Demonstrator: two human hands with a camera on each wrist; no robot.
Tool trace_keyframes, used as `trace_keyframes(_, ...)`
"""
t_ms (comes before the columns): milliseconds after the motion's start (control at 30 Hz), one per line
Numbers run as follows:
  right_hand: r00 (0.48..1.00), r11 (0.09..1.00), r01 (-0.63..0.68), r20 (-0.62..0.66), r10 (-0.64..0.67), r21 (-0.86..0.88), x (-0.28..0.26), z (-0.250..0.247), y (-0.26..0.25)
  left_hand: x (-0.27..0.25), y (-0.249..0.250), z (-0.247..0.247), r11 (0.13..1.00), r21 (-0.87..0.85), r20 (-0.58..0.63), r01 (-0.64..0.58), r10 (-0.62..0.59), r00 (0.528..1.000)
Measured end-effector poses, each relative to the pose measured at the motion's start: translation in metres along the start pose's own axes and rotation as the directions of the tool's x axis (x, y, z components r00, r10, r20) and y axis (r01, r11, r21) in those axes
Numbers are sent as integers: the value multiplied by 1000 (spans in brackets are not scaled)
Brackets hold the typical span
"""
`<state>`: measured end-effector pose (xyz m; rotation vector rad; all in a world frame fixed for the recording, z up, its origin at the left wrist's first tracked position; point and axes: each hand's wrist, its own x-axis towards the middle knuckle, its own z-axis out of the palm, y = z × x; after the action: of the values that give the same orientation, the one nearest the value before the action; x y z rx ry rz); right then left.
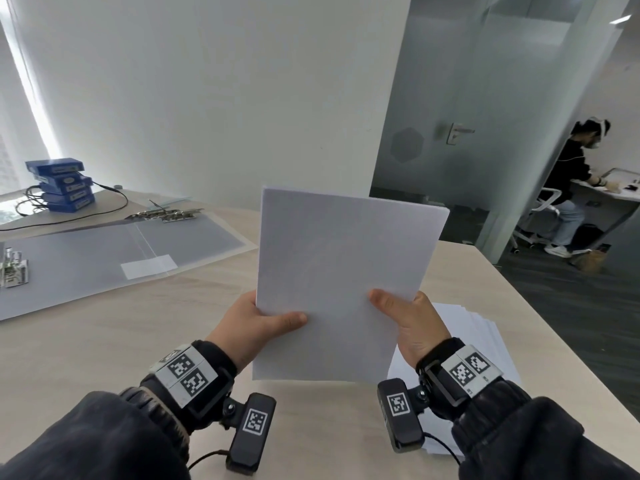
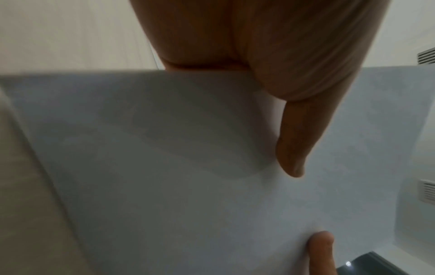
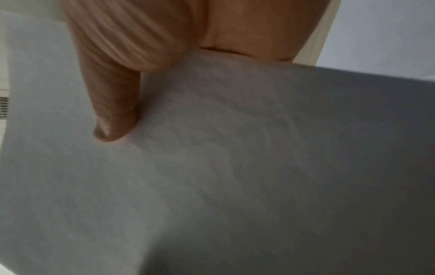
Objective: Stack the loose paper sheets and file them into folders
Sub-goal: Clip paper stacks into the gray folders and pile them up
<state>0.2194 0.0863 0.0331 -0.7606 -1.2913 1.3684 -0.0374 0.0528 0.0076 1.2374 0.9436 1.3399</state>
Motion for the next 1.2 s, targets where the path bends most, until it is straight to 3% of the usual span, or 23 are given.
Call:
trace_keyframes(133,996,995,-77,44,80,-64,-9,-6,22,-11,-22,-9,980,174,82,91,-107,991)
trace_keyframes(233,993,989,-109,42,113,-99,-11,-7,25,-10,-31,-16,952,270,55,143,-164,985)
trace_keyframes(367,982,974,-177,46,185,-138,-6,-2,24,-4,-32,-20,960,203,-60,191,-183,981)
trace_keyframes(533,957,893,-283,-37,289,-349,2,13,40,-3,-30,-30,974,-2,-180,227,-223,958)
trace_keyframes(733,937,840,-348,-182,298,-417,31,33,65,8,-23,-63,930,179,-317,321,-254,914)
trace_keyframes(833,921,861,-371,-259,291,-349,46,42,77,15,-11,-93,892,336,-415,301,-147,898)
trace_keyframes(900,908,872,-381,-304,290,-308,52,48,84,23,-2,-122,773,561,-467,297,0,884)
trace_keyframes(967,899,875,-387,-329,288,-291,55,53,90,34,7,-153,575,743,-469,344,80,879)
trace_keyframes(1100,893,868,-398,-344,292,-296,58,55,94,61,21,-209,213,858,-494,468,85,865)
trace_keyframes(1200,886,878,-400,-355,298,-263,58,52,95,77,21,-240,1,836,-549,549,5,836)
